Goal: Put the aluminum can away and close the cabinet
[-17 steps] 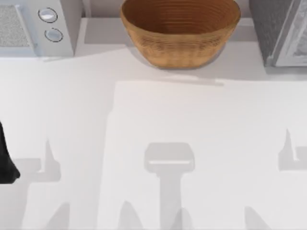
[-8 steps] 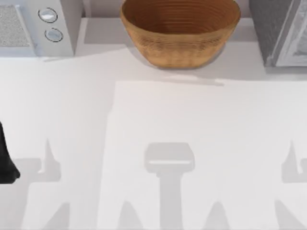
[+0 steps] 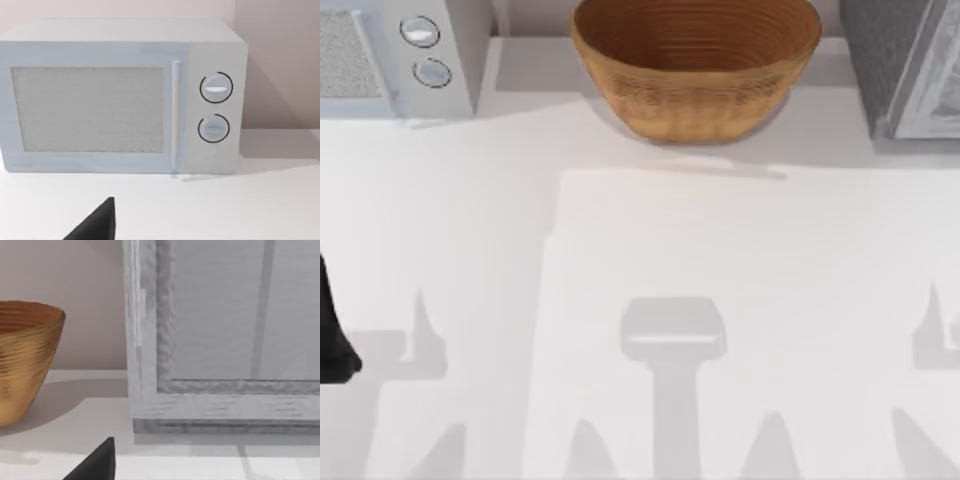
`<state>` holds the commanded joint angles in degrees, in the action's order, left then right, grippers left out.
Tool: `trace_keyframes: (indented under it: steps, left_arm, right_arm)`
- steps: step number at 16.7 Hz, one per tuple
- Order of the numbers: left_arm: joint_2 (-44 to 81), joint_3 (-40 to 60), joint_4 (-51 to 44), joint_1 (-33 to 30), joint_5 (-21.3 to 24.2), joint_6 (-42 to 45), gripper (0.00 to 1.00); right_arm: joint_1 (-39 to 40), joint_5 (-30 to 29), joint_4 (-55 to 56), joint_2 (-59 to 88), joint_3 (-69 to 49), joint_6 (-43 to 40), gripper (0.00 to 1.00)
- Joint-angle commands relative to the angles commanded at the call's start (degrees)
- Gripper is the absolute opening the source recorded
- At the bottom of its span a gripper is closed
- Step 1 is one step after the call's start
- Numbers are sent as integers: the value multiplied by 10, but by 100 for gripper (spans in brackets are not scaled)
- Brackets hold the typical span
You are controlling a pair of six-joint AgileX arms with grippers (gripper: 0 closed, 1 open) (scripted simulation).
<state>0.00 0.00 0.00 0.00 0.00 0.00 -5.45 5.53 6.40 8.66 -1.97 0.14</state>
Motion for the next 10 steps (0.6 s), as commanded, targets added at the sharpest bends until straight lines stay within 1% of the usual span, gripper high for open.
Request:
trace_keyframes:
  steps: [4, 10]
  left_arm:
    - [0, 0, 0, 0, 0, 0, 100]
    - [0, 0, 0, 0, 0, 0, 100]
  right_arm:
    - [-95, 93, 111, 144, -34, 2, 100]
    - [-269, 264, 314, 405, -96, 5, 100]
